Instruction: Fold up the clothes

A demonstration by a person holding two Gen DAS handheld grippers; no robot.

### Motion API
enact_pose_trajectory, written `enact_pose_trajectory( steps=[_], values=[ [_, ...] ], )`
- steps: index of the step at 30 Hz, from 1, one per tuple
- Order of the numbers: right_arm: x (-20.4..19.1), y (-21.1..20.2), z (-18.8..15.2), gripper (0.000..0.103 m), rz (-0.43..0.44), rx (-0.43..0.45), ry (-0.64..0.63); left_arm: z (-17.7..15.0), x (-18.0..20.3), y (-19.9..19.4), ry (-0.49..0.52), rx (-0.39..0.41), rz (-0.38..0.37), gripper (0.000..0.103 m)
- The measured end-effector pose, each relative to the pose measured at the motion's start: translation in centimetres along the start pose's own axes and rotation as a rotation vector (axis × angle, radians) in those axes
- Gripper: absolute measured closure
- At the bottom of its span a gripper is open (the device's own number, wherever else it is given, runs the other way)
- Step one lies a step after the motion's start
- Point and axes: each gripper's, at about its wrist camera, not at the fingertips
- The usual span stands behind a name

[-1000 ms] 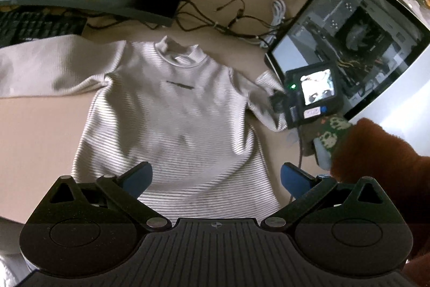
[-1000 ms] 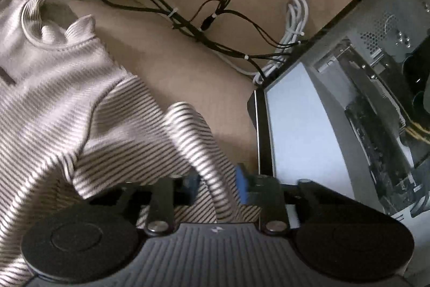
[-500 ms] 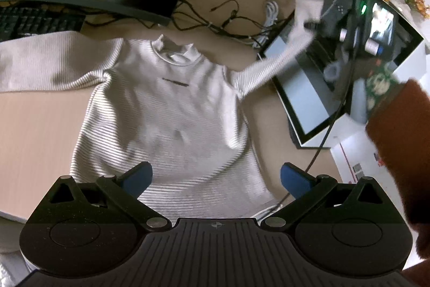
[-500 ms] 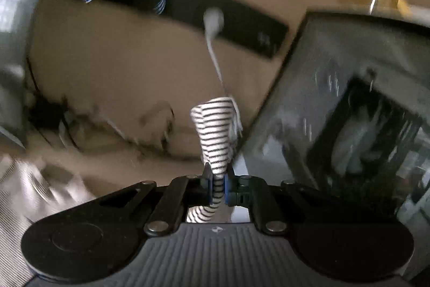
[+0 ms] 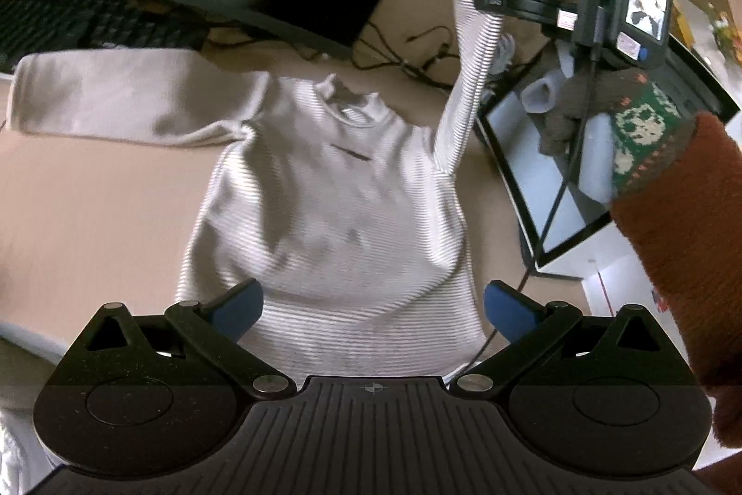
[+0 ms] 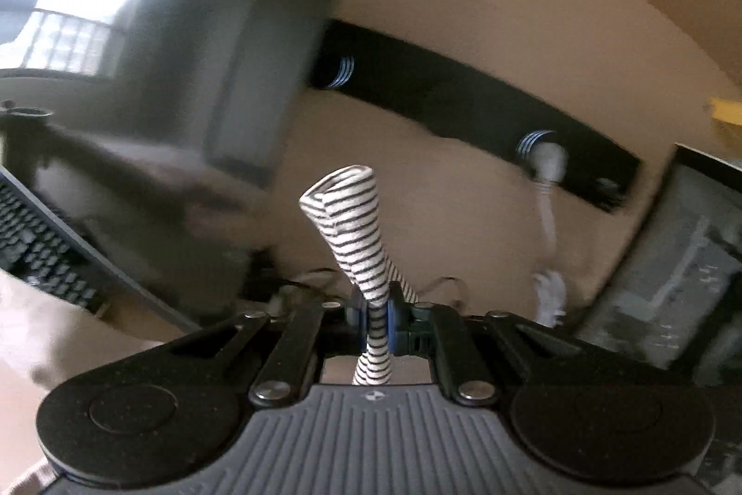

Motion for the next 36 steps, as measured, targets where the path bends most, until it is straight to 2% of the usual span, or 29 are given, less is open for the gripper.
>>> enact_pose_trajectory(
  steps=[8,11,16,20,25,28,31,36],
  values=[
    [-6.3,2.8,1.3,0.093,0.151,-0.035,-0.009,0.3,-1.8,-0.6,-0.068,0.004,0.033,0.0],
    [-8.0,3.2,1.4,0.087,0.203,-0.046,-0.011,0.4,-2.4,-0.6,-0.088,0.002,0.042,0.0],
    [-9.0,3.3,1.3,0.062,0.247,-0.036,-0.038,0.6,-2.9,-0.1,-0.115,-0.017,0.045,0.0],
    [-8.4,2.9,0.9,0.055,0.275,-0.034,-0.026,0.8,-2.7,0.5,-0.109,-0.04,0.039,0.0],
    [-5.7,2.2,-0.5,0.055,0.226,-0.04,-0.01,1.1,-2.0,1.5,-0.089,-0.056,0.029,0.0],
    [-2.9,2.2,-2.7,0.066,0.194,-0.084,0.044,1.7,-1.5,2.0,-0.079,-0.026,0.03,0.0],
    [-0.6,2.6,-6.1,0.072,0.201,-0.159,0.112,2.5,-1.1,3.0,-0.079,-0.013,0.047,0.0],
    [-0.4,4.0,-12.5,0.072,0.245,-0.281,0.216,3.6,-0.3,5.3,-0.073,-0.048,0.091,0.0]
  ],
)
Point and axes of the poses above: each gripper's, at about its wrist camera, not at the fingertips, and y roughly the way its jaws point, x to its right, z to its top, and after that the axes turned 14 degrees about -y, right-handed
